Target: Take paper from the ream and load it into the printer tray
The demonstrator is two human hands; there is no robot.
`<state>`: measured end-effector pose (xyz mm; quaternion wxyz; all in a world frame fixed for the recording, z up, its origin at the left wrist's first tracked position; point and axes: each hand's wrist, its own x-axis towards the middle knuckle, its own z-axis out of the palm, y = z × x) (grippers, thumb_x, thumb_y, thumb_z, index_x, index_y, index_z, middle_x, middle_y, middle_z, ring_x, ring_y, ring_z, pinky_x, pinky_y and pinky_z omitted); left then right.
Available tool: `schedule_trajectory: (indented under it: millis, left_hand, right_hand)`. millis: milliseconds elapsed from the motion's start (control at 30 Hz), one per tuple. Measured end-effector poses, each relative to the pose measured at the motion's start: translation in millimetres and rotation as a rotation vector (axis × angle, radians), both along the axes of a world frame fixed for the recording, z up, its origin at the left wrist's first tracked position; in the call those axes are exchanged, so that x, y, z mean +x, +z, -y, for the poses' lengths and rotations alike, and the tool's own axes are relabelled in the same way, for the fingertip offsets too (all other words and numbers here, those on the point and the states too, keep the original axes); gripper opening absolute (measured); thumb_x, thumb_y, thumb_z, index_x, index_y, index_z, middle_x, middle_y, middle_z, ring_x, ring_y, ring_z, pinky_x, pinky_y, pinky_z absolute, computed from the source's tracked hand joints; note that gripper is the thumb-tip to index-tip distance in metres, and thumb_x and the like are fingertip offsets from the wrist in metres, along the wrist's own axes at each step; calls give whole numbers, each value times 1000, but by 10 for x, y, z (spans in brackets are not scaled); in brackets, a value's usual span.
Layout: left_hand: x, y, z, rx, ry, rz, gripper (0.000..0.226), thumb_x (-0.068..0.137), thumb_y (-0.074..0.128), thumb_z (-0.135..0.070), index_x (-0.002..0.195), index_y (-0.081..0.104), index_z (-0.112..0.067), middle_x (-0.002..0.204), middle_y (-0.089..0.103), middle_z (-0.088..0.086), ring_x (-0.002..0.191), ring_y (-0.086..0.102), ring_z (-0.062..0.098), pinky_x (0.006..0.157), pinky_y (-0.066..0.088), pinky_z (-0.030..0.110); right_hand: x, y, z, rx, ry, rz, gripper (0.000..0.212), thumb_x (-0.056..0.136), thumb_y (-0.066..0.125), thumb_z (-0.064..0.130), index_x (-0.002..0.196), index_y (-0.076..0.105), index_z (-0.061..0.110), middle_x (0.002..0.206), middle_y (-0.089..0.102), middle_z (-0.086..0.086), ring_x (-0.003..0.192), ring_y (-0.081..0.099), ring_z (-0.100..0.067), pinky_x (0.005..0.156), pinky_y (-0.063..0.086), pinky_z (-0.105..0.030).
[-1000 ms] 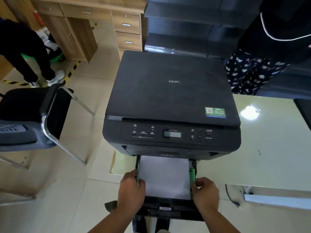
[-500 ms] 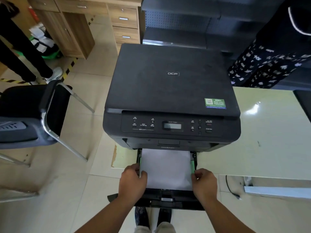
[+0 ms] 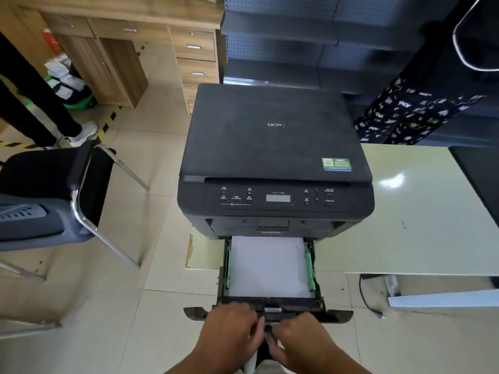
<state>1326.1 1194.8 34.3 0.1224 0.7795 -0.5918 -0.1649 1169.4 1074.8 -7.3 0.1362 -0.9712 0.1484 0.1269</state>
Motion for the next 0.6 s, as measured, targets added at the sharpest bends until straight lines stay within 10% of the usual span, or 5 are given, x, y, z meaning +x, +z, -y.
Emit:
schedule_trajectory:
  millis: [233, 367, 467, 600]
  left_hand:
    - [-23, -137, -8, 147, 5, -16, 29, 79, 47, -46, 79, 68, -24, 70, 67, -5, 63, 65, 16, 55, 48, 28]
    - [143, -172, 186, 76, 69, -41, 47, 76, 51, -44, 116, 66, -22, 103, 72, -7, 94, 68, 13, 81, 57, 25]
    - [360, -158, 438, 145, 94, -62, 65, 89, 47, -37, 149, 33, -14, 152, 44, 4, 137, 42, 19, 116, 33, 31]
    - [605, -186, 706, 179, 131, -29, 71, 93, 44, -38, 154, 18, -15, 162, 28, 6, 147, 26, 22, 125, 12, 32]
  right_hand:
    - [156, 184, 55, -119, -1, 3, 20, 63, 71, 32, 55, 55, 25, 46, 54, 6, 35, 48, -15, 36, 33, -27]
    - [341, 176, 304, -81, -171, -51, 29, 73, 58, 30, 98, 64, 18, 84, 69, 0, 78, 66, -21, 73, 54, -34]
    - [573, 184, 542, -100, -227, -63, 53, 80, 55, 31, 130, 52, 14, 119, 65, -6, 114, 58, -27, 103, 46, -43]
    - [838, 223, 795, -18, -271, -60, 59, 89, 49, 33, 143, 36, 15, 140, 50, -6, 132, 42, -28, 115, 31, -41]
